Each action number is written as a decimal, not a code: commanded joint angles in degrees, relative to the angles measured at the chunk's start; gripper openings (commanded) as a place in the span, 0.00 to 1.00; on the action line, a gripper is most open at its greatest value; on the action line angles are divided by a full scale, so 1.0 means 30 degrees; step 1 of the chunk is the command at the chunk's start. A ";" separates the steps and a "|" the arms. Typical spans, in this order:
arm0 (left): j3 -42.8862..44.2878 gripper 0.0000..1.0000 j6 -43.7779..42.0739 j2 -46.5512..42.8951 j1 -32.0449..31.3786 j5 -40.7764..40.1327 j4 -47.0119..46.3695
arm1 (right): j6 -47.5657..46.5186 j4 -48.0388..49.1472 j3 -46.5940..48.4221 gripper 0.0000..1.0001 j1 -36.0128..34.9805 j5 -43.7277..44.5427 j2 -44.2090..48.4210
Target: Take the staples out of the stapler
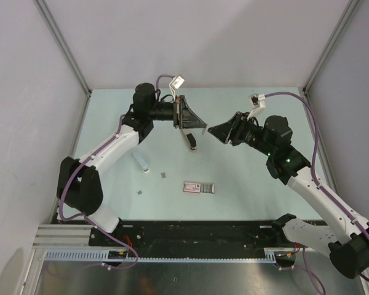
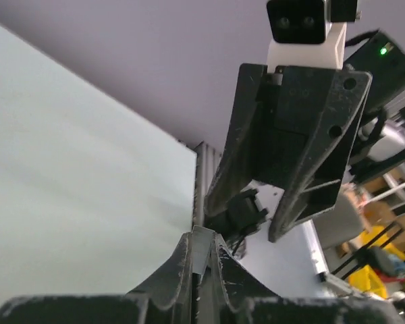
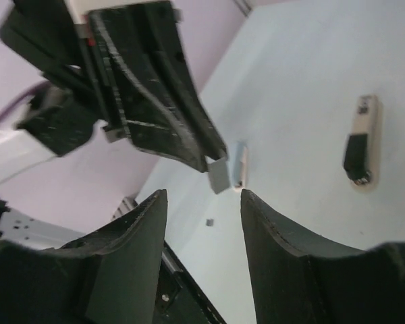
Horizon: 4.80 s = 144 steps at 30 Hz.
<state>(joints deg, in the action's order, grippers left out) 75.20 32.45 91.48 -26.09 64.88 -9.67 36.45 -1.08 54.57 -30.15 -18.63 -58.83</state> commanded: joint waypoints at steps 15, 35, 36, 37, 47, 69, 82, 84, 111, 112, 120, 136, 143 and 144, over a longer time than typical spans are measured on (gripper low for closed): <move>-0.2453 0.13 1.1380 -0.1531 0.0087 -0.1060 -1.1446 | 0.1027 0.3811 0.0905 0.47 -0.0176 -0.2268 -0.0194; -0.3345 0.16 1.1130 -0.1695 -0.0019 -0.1088 -1.1630 | 0.0568 0.3766 0.1555 0.15 -0.1240 -0.1345 -0.1102; -0.3381 0.17 1.1085 -0.1710 -0.0027 -0.1104 -1.1630 | 0.0494 0.3601 0.1556 0.10 -0.1249 -0.1185 -0.1015; -0.3413 0.18 1.0989 -0.1732 -0.0031 -0.1112 -1.1630 | 0.0413 0.3446 0.1557 0.05 -0.1283 -0.1017 -0.0942; -0.3813 0.76 0.9821 -0.2047 0.0667 -0.0910 -1.1390 | -0.0369 0.0541 0.1789 0.00 -0.1379 0.0065 -0.0619; -0.6300 1.00 -1.3852 -0.6555 0.2901 -1.3065 0.6498 | 0.7264 -1.3858 0.3365 0.00 -0.8990 1.2096 -0.8298; -0.8227 0.99 -1.5551 -0.7334 0.2769 -1.3442 0.6400 | 1.1265 -1.5983 0.5076 0.00 -1.1189 1.3848 -1.2183; -0.8325 0.99 -1.5581 -0.7463 0.2775 -1.3378 0.6391 | 1.1349 -1.6118 0.5118 0.00 -1.1219 1.3980 -1.2523; -0.8486 0.99 -1.5687 -0.7888 0.2749 -1.2793 0.6416 | 0.9548 -1.5236 0.5140 0.00 -1.0227 1.3601 -1.3956; -0.8471 0.99 -1.5683 -0.7868 0.2734 -1.2786 0.6417 | 0.9510 -1.5201 0.5150 0.00 -1.0196 1.3553 -1.3990; -0.8377 1.00 -1.5697 -0.7741 0.2763 -1.2623 0.6409 | 0.9284 -1.4969 0.5140 0.00 -1.0119 1.3172 -1.4296; -0.8549 1.00 -1.5825 -0.7951 0.2771 -1.2494 0.6417 | 0.9091 -1.4765 0.5134 0.00 -0.9865 1.3108 -1.4637; -0.8487 0.99 -1.5849 -0.7979 0.2758 -1.2491 0.6412 | 0.9034 -1.4769 0.5148 0.00 -0.9703 1.3056 -1.4705; -0.8485 1.00 -1.5852 -0.7972 0.2753 -1.2489 0.6400 | 0.9019 -1.4778 0.5155 0.00 -0.9685 1.3061 -1.4730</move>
<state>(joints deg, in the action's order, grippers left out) 50.04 -11.18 69.32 -17.52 25.65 10.83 63.75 -45.41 68.16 -59.61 20.05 -102.54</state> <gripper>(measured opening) 0.994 0.064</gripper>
